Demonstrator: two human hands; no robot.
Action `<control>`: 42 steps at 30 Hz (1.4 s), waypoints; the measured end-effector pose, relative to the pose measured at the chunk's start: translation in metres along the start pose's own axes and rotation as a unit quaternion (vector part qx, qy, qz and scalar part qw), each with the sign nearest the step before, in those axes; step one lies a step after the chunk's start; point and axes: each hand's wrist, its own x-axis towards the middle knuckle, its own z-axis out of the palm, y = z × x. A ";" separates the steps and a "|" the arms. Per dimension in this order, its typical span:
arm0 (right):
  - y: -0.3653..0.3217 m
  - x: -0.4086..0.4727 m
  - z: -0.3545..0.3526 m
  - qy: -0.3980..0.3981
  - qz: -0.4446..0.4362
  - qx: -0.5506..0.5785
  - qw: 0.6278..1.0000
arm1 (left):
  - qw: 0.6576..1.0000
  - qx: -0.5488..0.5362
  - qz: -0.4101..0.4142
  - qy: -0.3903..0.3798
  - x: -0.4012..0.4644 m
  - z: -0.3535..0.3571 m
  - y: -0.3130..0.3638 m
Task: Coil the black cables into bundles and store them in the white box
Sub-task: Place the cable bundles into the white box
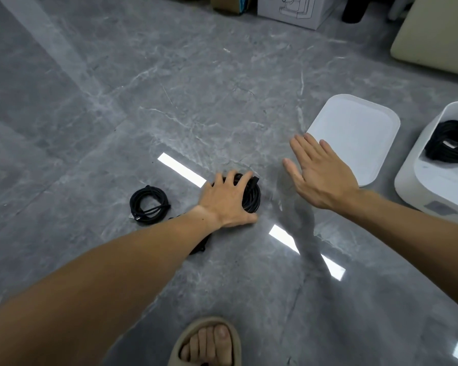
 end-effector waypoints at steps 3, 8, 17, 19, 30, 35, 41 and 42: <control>0.002 0.001 -0.002 0.002 0.004 0.001 1.000 | 1.000 -0.003 0.006 -0.019 0.003 -0.001 -0.001; 0.007 -0.001 -0.004 0.009 0.006 0.004 1.000 | 1.000 0.006 0.005 -0.015 0.005 0.001 0.000; 0.019 -0.007 -0.010 0.025 0.025 0.000 0.999 | 1.000 0.007 0.002 -0.021 0.007 -0.004 0.004; 0.023 -0.009 -0.012 0.018 0.030 -0.006 0.999 | 1.000 0.005 0.005 -0.010 0.011 -0.010 0.006; 0.082 -0.032 -0.032 0.028 0.101 -0.006 0.994 | 0.996 0.017 0.070 0.055 0.060 -0.059 0.071; 0.116 -0.058 -0.037 0.026 0.136 -0.043 0.989 | 0.992 0.004 0.106 0.070 0.076 -0.076 0.119; 0.153 -0.087 -0.046 0.034 0.189 -0.038 0.981 | 0.983 0.017 0.164 0.084 0.095 -0.097 0.171; 0.160 -0.093 -0.044 0.036 0.205 -0.034 0.977 | 0.982 0.017 0.167 0.088 0.099 -0.098 0.178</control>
